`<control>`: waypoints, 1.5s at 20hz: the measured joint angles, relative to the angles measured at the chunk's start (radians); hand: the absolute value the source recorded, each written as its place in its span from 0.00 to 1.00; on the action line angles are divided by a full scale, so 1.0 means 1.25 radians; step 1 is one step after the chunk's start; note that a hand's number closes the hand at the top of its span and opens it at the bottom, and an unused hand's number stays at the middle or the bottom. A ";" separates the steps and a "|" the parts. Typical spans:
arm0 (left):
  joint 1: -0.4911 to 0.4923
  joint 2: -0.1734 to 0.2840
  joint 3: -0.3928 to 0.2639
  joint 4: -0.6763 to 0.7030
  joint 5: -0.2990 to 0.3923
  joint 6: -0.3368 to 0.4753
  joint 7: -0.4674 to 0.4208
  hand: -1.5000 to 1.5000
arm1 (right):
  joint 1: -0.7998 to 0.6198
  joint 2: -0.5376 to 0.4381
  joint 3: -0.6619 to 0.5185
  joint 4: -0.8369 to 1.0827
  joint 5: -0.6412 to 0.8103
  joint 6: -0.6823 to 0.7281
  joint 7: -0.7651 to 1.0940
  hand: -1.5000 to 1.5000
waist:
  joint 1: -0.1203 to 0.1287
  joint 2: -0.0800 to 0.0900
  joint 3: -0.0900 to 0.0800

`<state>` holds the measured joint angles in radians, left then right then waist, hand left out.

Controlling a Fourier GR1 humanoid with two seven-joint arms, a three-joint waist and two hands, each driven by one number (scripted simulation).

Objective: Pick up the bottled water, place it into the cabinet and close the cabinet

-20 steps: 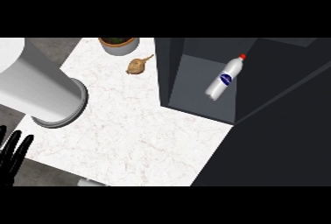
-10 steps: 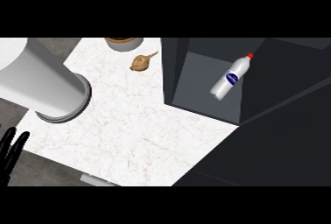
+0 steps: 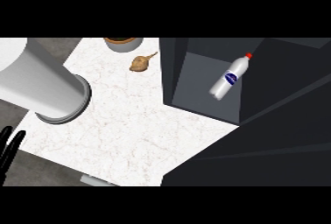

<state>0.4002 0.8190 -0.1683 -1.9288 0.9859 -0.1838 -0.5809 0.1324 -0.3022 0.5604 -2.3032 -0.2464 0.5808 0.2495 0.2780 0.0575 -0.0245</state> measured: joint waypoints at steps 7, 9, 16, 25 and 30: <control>0.002 0.003 0.009 0.011 0.011 -0.009 0.003 0.00 | -0.177 0.048 -0.028 0.106 0.008 -0.023 0.113 1.00 | -0.007 -0.009 0.002; 0.003 0.004 0.011 0.016 0.016 -0.011 0.005 0.00 | -0.222 0.065 -0.033 0.137 0.007 -0.027 0.140 1.00 | -0.012 -0.010 0.003; 0.006 0.003 0.024 0.036 0.026 -0.017 0.004 0.00 | -0.413 0.173 -0.077 0.334 0.025 -0.111 0.245 1.00 | -0.028 -0.013 0.008; 0.030 -0.005 0.034 0.052 0.029 -0.036 -0.009 0.00 | -0.702 0.233 -0.167 0.625 0.060 -0.302 0.258 1.00 | -0.048 -0.019 0.014; 0.039 -0.005 0.047 0.059 0.034 -0.049 -0.015 0.00 | -0.806 0.242 -0.203 0.760 0.072 -0.415 0.221 1.00 | -0.059 -0.021 0.018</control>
<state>0.4491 0.8121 -0.1101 -1.8545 1.0289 -0.2450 -0.5994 -0.8752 0.0004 0.3067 -1.3531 -0.1562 0.0623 0.5260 0.2038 0.0318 -0.0026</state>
